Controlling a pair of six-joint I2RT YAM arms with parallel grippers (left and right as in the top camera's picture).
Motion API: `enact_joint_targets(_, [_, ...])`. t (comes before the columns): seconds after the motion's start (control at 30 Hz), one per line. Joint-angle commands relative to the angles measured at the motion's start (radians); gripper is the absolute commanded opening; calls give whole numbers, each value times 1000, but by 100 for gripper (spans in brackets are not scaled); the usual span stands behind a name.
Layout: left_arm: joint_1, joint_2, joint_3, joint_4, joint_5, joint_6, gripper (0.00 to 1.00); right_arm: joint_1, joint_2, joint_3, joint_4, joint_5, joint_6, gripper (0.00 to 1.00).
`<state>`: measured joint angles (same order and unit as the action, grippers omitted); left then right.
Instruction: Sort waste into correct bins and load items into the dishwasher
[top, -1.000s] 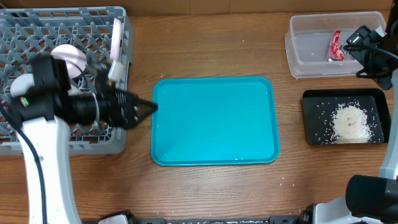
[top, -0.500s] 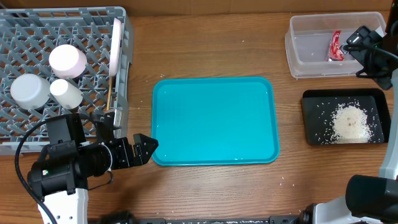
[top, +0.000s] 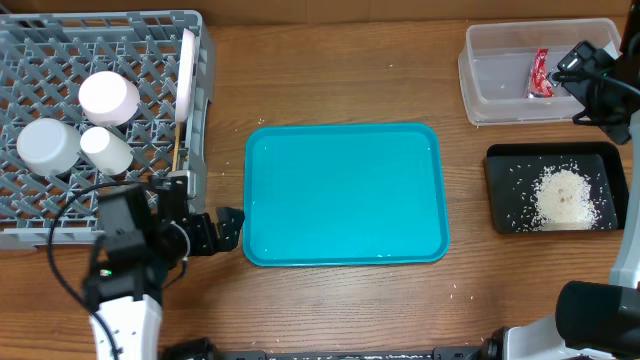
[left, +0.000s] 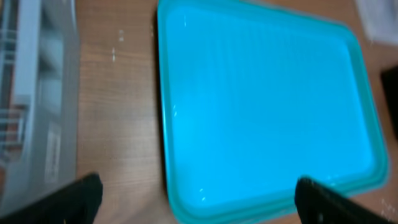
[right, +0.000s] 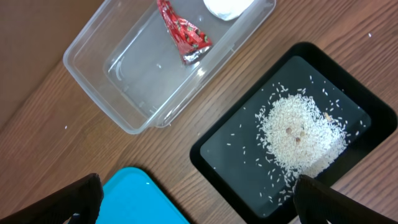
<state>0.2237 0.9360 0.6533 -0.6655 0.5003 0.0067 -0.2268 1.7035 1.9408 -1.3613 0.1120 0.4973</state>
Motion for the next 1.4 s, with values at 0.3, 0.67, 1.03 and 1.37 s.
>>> enact_joint_targets(0.3, [-168, -296, -512, 737, -167, -31, 100, 0, 0, 9, 5, 11, 1, 100])
enact_joint_targets(0.67, [-185, -666, -649, 674, -389, -45, 100, 0, 0, 9, 5, 11, 1, 100])
enact_joint_targets(1.03, [-186, -854, -649, 590, -450, -44, 100, 0, 0, 9, 5, 11, 1, 100])
enact_joint_targets(1.37, [-231, -933, -648, 589, -453, -44, 100, 0, 0, 9, 5, 11, 1, 100])
